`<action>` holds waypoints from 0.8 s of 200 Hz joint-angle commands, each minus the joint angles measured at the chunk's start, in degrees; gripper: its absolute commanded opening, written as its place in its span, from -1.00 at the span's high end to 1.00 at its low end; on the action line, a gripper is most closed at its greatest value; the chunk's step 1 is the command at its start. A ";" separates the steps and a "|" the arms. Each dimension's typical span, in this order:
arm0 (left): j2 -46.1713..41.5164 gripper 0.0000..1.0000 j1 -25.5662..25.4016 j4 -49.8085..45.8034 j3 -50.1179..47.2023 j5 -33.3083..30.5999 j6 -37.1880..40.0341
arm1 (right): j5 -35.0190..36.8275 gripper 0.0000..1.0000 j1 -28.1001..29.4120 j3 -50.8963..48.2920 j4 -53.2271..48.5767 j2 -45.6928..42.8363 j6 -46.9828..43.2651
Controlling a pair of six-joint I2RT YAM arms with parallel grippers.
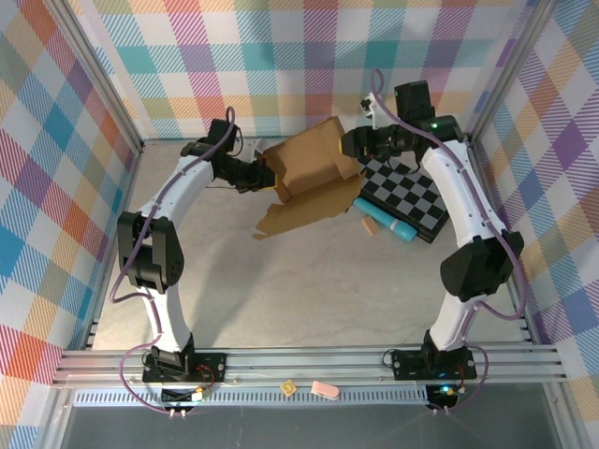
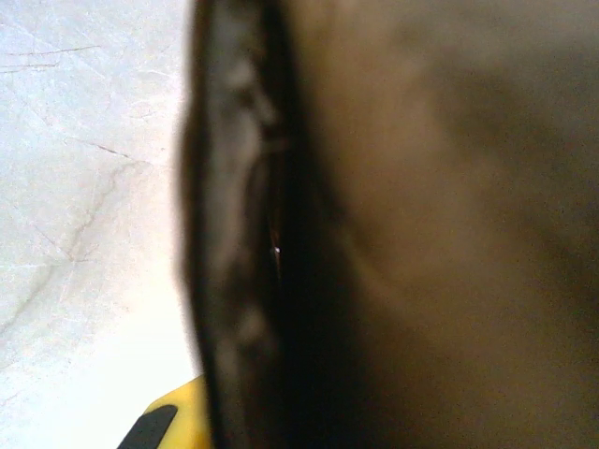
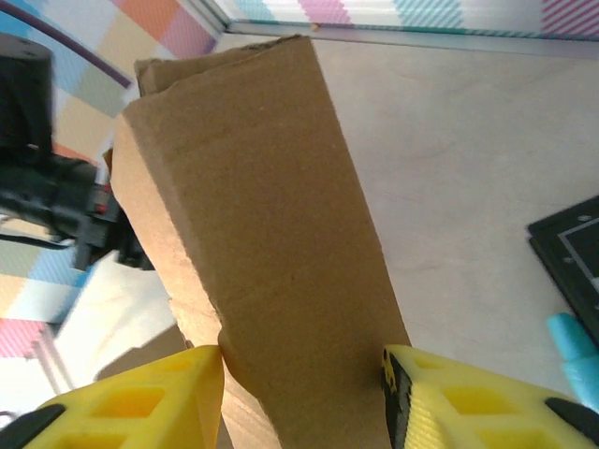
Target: Fold the paper box
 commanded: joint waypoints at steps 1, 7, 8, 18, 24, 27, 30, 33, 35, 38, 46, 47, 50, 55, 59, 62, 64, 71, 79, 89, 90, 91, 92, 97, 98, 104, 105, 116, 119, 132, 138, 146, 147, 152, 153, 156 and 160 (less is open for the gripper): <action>-3.89 1.00 -1.49 -1.03 -0.19 1.91 2.32 | 10.68 0.03 3.10 2.31 -2.56 0.45 -4.28; -3.95 1.00 -1.49 -1.05 -0.20 1.87 2.43 | 12.82 0.03 3.70 2.47 -2.66 0.54 -4.95; -3.95 1.00 -1.49 -1.12 -0.19 1.90 2.44 | 13.23 0.03 3.86 2.44 -2.69 0.56 -5.01; -4.06 1.00 -1.58 -1.19 -0.25 1.83 2.63 | 16.29 0.02 4.84 2.64 -2.85 0.78 -5.81; -4.14 1.00 -1.58 -1.25 -0.20 1.82 2.71 | 17.73 0.03 5.37 2.85 -2.87 0.91 -6.20; -4.13 1.00 -1.58 -1.27 -0.20 1.76 2.78 | 18.68 0.04 5.60 2.90 -2.85 0.93 -6.41; -4.13 1.00 -1.58 -1.39 -0.23 1.70 2.87 | 19.53 0.04 5.87 2.88 -2.90 1.04 -6.55; -4.13 1.00 -1.64 -1.44 -0.21 1.74 2.93 | 20.20 0.05 6.03 2.94 -2.78 1.09 -6.68; -4.09 1.00 -1.66 -1.49 -0.19 1.74 2.97 | 20.58 0.05 6.27 2.97 -2.78 1.17 -6.77; -4.19 1.00 -1.67 -1.46 -0.19 1.70 3.05 | 21.23 0.05 6.45 3.06 -2.74 1.20 -6.97; -4.22 1.00 -1.71 -1.54 -0.19 1.63 3.15 | 22.81 0.06 7.02 3.30 -2.74 1.54 -7.36; -4.22 1.00 -1.73 -1.54 -0.23 1.60 3.11 | 23.06 0.07 7.06 3.34 -2.78 1.55 -7.40; -4.24 1.00 -1.75 -1.60 -0.19 1.65 3.23 | 23.83 0.09 7.29 3.43 -2.73 1.69 -7.43; -4.22 1.00 -1.75 -1.69 -0.10 1.66 3.33 | 25.16 0.11 7.65 3.54 -2.73 1.96 -7.73; -4.22 1.00 -1.80 -1.76 -0.04 1.57 3.39 | 26.14 0.13 7.96 3.61 -2.69 2.17 -7.97; -4.22 1.00 -1.76 -1.84 -0.01 1.57 3.42 | 26.87 0.14 8.26 3.69 -2.72 2.24 -8.15; -4.22 1.00 -1.76 -1.86 0.03 1.52 3.46 | 27.37 0.15 8.38 3.75 -2.68 2.36 -8.23; -4.24 1.00 -1.82 -1.98 0.15 1.57 3.59 | 29.44 0.19 9.14 3.88 -2.59 2.66 -8.41; -4.22 1.00 -1.84 -2.11 0.33 1.54 3.63 | 31.68 0.23 9.77 4.05 -2.54 3.07 -8.83; -4.17 1.00 -1.93 -2.23 0.46 1.48 3.69 | 34.39 0.30 10.53 4.15 -2.27 3.51 -9.06; -4.19 1.00 -1.93 -2.24 0.49 1.48 3.69 | 34.74 0.31 10.62 4.12 -2.19 3.54 -9.08; -4.16 1.00 -1.93 -2.24 0.50 1.44 3.69 | 35.05 0.32 10.66 4.15 -2.15 3.56 -9.10; -4.15 1.00 -1.93 -2.24 0.55 1.41 3.73 | 35.20 0.33 10.73 4.12 -2.13 3.61 -9.10; -4.09 1.00 -2.01 -2.24 0.56 1.47 3.77 | 36.48 0.39 11.03 4.17 -2.02 3.86 -9.06; -4.06 1.00 -2.01 -2.28 0.54 1.43 3.77 | 36.62 0.40 11.04 4.13 -1.98 3.89 -9.04; -4.03 1.00 -2.10 -2.24 0.53 1.31 3.77 | 38.03 0.46 11.54 4.17 -1.79 4.11 -9.10; -3.99 1.00 -2.10 -2.24 0.57 1.35 3.77 | 38.41 0.48 11.61 4.18 -1.77 4.10 -9.10; -3.96 1.00 -2.32 -2.24 0.55 1.23 3.77 | 41.10 0.58 12.31 4.19 -1.35 4.49 -9.06; -3.95 1.00 -2.41 -2.24 0.59 1.21 3.82 | 41.67 0.61 12.48 4.20 -1.24 4.60 -9.08; -3.87 1.00 -2.85 -2.24 0.69 0.98 3.77 | 44.41 0.73 13.27 4.25 -0.67 4.88 -9.11; -3.82 1.00 -3.05 -2.24 0.77 0.74 3.75 | 45.47 0.80 13.57 4.35 -0.55 5.02 -9.11; -3.70 1.00 -3.31 -2.32 0.85 0.36 3.62 | 46.54 0.89 13.90 4.37 -0.30 5.15 -9.11; -3.69 1.00 -3.32 -2.33 0.90 0.30 3.61 | 46.66 0.90 13.93 4.36 -0.28 5.15 -9.11; -3.60 1.00 -3.42 -2.42 1.08 0.09 3.49 | 47.48 0.95 14.09 4.36 -0.16 5.25 -9.06; -3.60 1.00 -3.47 -2.42 1.11 -0.01 3.46 | 47.66 0.97 14.11 4.40 -0.17 5.25 -9.09; -3.60 1.00 -3.51 -2.42 1.13 -0.10 3.38 | 48.19 0.99 14.19 4.36 -0.12 5.20 -9.08; -3.59 1.00 -3.64 -2.37 1.14 -0.17 3.32 | 48.75 1.00 14.36 4.40 -0.02 5.23 -9.07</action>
